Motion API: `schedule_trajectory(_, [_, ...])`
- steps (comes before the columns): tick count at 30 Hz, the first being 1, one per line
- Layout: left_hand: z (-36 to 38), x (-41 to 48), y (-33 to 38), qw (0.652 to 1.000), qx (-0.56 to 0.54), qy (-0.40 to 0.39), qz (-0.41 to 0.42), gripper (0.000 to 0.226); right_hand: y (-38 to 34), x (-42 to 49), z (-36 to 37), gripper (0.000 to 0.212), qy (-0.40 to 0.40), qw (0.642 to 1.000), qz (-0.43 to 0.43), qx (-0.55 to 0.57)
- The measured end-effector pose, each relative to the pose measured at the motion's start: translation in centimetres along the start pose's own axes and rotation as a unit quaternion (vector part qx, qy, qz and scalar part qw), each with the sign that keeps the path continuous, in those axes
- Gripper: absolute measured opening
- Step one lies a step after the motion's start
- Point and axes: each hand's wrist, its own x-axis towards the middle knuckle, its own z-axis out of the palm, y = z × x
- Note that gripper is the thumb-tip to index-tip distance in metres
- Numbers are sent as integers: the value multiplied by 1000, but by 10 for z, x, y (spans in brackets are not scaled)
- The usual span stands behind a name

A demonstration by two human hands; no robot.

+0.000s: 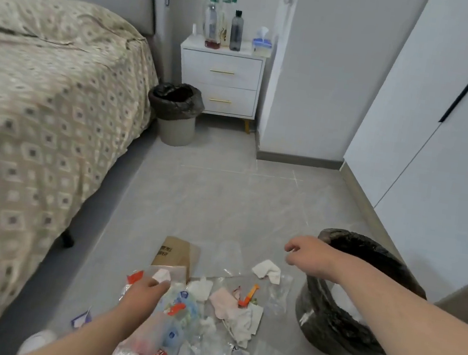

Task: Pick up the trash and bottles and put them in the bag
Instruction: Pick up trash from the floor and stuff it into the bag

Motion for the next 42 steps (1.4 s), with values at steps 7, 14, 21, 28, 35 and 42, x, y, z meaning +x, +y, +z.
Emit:
schedule_trajectory(7, [-22,39,-59,993,95,0,-73,29,-15,46,63,44,-90,992,-9,-84])
schedule_trajectory(14, [22,105,-85,984,153,-63,-65,15,22,91,132,42,-186,973,26,-131])
schedule_trajectory(21, [70,131,-132,951,297,-39,-75,78,43,132,212,56,-225,968,23,-113])
schedule_trajectory(28, [72,140,-140,955,294,-21,-42,32,52,146,271,77,-213,961,89,-154])
schedule_trajectory(35, [64,135,-134,964,263,24,-31,26,61,145,267,30,-143,975,66,-157])
schedule_trajectory(42, [40,129,-99,991,109,49,-59,36,52,152,216,21,-160,986,14,-45])
